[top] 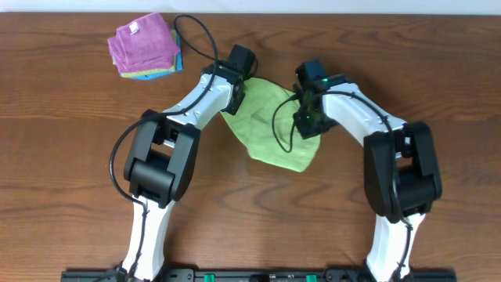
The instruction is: Fold the cloth
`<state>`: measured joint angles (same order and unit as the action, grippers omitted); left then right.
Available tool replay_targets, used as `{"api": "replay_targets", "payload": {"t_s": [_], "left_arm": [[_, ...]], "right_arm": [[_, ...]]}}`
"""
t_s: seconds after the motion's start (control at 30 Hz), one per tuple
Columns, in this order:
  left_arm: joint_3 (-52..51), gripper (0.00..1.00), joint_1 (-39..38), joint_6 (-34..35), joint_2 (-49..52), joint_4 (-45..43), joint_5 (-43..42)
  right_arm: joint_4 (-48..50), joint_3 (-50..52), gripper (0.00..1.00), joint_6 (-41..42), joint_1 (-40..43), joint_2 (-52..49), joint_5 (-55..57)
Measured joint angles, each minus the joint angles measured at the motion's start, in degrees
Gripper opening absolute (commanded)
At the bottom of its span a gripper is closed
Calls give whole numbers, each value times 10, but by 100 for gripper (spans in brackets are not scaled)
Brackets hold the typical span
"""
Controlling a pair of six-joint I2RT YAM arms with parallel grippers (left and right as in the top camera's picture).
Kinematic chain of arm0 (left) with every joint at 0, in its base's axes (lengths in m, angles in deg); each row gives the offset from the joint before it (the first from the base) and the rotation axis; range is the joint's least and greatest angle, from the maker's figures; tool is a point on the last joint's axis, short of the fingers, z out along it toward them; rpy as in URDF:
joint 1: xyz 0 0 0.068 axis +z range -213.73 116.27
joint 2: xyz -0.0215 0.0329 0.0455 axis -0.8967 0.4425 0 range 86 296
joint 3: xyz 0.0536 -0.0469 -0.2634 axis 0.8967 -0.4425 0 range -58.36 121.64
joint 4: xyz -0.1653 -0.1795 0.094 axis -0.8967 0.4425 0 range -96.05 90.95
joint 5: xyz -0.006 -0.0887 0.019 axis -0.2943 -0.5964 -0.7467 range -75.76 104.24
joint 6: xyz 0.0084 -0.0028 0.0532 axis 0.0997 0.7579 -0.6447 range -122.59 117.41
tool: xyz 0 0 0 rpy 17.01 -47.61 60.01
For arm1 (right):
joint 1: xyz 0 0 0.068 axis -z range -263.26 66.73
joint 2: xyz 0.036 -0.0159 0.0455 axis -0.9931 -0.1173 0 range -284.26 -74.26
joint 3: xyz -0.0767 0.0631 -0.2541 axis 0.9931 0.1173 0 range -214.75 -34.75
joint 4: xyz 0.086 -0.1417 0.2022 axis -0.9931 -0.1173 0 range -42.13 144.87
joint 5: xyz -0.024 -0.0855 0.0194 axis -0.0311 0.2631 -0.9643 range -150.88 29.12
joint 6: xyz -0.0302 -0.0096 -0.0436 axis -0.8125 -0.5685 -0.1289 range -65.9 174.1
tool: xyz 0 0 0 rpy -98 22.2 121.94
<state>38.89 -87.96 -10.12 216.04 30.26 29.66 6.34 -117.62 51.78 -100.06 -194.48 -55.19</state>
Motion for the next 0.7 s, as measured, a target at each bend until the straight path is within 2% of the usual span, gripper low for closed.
{"api": "replay_targets", "payload": {"t_s": [0.3, 0.7], "left_arm": [[0, 6, 0, 0, 0, 1, 0], [0, 6, -1, 0, 0, -2, 0]], "right_arm": [[10, 3, 2, -13, 82, -1, 62], [26, 6, 1, -13, 107, -2, 93]]}}
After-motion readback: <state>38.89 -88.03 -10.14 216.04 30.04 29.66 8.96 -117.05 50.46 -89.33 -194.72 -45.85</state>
